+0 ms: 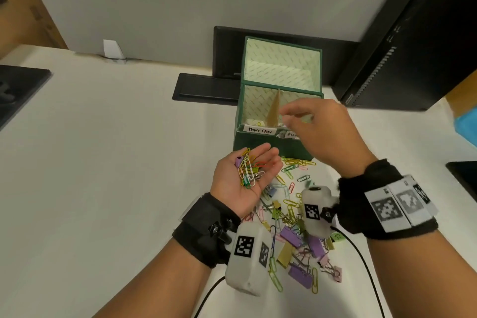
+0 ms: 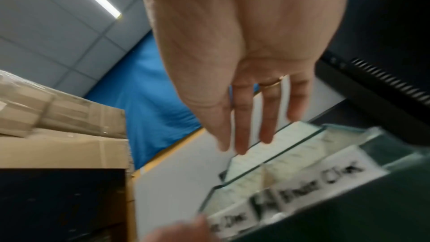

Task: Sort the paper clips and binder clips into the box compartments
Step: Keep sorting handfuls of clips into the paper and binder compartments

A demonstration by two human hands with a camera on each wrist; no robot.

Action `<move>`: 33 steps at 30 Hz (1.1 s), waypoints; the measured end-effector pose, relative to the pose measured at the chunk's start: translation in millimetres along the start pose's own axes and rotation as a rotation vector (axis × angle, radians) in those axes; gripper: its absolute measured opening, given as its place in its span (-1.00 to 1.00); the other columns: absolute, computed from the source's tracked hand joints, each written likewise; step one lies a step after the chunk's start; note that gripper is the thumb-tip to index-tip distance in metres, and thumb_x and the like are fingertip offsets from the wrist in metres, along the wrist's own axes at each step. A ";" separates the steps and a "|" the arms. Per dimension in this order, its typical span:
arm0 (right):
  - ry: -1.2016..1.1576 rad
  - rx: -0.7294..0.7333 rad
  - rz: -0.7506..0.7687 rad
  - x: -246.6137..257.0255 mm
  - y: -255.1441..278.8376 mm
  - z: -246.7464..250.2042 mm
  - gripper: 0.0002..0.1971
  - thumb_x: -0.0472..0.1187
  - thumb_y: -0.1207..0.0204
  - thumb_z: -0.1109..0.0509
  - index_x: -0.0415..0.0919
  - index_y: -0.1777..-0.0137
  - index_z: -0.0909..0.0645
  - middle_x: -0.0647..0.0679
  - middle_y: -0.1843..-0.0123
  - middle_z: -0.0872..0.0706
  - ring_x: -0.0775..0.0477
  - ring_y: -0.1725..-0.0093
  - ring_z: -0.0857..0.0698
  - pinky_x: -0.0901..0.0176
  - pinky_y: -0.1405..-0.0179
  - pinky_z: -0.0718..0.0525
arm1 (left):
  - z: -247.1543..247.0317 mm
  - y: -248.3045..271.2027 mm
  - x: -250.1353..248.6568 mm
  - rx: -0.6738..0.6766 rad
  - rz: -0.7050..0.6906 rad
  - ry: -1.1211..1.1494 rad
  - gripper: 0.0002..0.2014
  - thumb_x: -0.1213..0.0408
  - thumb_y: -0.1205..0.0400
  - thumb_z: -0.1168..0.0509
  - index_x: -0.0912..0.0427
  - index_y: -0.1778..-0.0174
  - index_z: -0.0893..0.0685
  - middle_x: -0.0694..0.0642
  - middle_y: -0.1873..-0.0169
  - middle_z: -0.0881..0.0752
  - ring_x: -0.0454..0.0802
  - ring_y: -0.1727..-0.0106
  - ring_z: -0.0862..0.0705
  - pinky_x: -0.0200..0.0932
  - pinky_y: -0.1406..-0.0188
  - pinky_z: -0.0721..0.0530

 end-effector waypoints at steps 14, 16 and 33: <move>0.150 0.251 0.227 36.0 27.2 -56.9 -0.84 0.01 -0.45 -0.53 0.14 -0.01 -0.81 0.19 0.17 -0.82 0.12 0.06 -0.71 -0.03 -0.14 -0.65 | 3.8 -1.1 0.2 -0.094 -0.100 -0.047 -0.78 0.37 -0.68 -0.14 0.34 0.13 -0.68 0.15 0.42 -0.75 -0.04 0.43 -0.76 -0.21 0.44 -0.76; 0.069 0.243 0.198 32.7 29.2 -54.8 -0.89 -0.02 -0.45 -0.54 0.13 0.04 -0.82 0.21 0.19 -0.82 0.21 0.13 -0.74 0.12 -0.05 -0.71 | 3.2 -0.5 -0.1 -0.058 -0.092 -0.065 -0.78 0.35 -0.66 -0.17 0.36 0.05 -0.71 0.19 0.28 -0.78 0.00 0.28 -0.79 -0.19 0.29 -0.78; -0.099 -0.213 -0.147 -41.1 -14.1 23.7 -0.88 -0.02 -0.51 -0.51 0.00 0.06 -0.82 0.13 0.08 -0.81 0.03 0.00 -0.76 -0.01 -0.04 -0.77 | -1.5 3.8 -1.7 0.025 -0.011 0.002 -0.65 0.25 -0.73 -0.10 0.45 -0.20 -0.65 0.38 0.03 -0.78 0.25 0.13 -0.80 0.11 0.05 -0.80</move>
Point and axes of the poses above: each hand's wrist, its own y-axis away from the middle knuckle, its own z-axis out of the back of the hand, x = y × z, the point moved 4 cm from there along -y, towards the middle knuckle
